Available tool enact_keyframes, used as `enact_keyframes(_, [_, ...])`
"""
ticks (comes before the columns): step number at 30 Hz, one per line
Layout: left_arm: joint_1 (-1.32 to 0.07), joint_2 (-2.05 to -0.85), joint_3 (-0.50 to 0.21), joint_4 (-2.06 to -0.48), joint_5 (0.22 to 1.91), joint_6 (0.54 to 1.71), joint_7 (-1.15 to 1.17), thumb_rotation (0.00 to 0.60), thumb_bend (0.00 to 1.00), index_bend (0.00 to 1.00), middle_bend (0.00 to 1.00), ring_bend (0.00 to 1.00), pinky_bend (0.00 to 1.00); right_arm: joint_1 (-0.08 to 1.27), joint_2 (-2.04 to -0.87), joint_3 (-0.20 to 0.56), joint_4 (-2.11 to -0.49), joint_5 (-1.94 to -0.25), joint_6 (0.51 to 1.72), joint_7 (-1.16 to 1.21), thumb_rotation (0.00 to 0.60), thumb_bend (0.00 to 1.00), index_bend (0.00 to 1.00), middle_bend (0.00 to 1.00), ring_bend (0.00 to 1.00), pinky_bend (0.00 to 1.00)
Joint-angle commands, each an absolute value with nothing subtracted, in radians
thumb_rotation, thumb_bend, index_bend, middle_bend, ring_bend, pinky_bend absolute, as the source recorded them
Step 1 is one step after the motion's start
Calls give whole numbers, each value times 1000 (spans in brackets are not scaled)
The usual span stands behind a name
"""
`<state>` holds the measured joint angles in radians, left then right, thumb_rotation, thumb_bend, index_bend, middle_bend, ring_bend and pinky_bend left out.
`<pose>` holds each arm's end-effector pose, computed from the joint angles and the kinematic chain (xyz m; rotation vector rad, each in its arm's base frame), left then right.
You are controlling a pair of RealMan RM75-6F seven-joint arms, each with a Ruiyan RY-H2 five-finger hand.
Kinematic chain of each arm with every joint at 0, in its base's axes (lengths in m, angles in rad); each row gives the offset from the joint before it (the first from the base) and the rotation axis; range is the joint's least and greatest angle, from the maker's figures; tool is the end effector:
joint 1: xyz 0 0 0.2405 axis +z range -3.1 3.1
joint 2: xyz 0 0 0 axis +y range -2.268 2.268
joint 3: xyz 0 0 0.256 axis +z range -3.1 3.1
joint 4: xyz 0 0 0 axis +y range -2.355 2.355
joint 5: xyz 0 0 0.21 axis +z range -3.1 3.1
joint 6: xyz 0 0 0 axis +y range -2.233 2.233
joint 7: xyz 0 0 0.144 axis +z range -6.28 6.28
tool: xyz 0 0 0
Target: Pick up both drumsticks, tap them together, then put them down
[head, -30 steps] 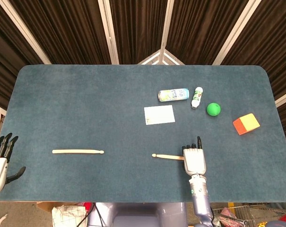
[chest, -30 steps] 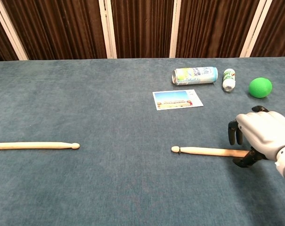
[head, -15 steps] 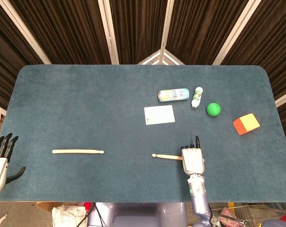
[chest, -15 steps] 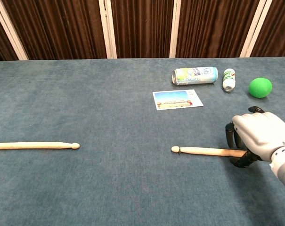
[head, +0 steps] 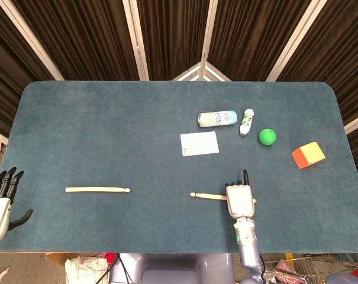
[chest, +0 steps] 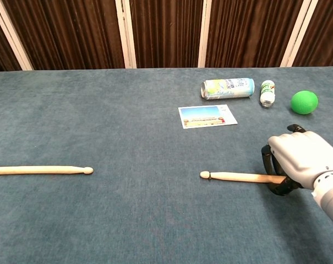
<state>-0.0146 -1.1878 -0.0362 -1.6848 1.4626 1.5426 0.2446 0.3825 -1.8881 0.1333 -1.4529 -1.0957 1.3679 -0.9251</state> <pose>-0.3051 0.1552 0.1389 -1.3341 -0.8608 -0.7727 -0.1880 -0.2426 -0.0687 1.5815 -0.8258 0.5893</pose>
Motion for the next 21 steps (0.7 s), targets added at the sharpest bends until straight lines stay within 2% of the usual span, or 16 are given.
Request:
enact_keyframes(1, [-14,-1187,-36,-1685,1464,1543,245,600,303,76,0,0,0,383,-1888,132,-1454,-1096,1368,-927,600,313,590,562,409,0])
enact_keyframes(13, [-14,-1184,-34,-1689,1462,1541,244,600,303,83,0,0,0,389,-1885,123,-1459,-1085,1351,-939,600,321,590,562,416,0])
enact_keyframes(21, [-13,-1180,-32,-1691,1461,1539,240,600,303,87,0,0,0,388,-1863,121,-1504,-1115,1364,-911,600,387,631,600,458,0])
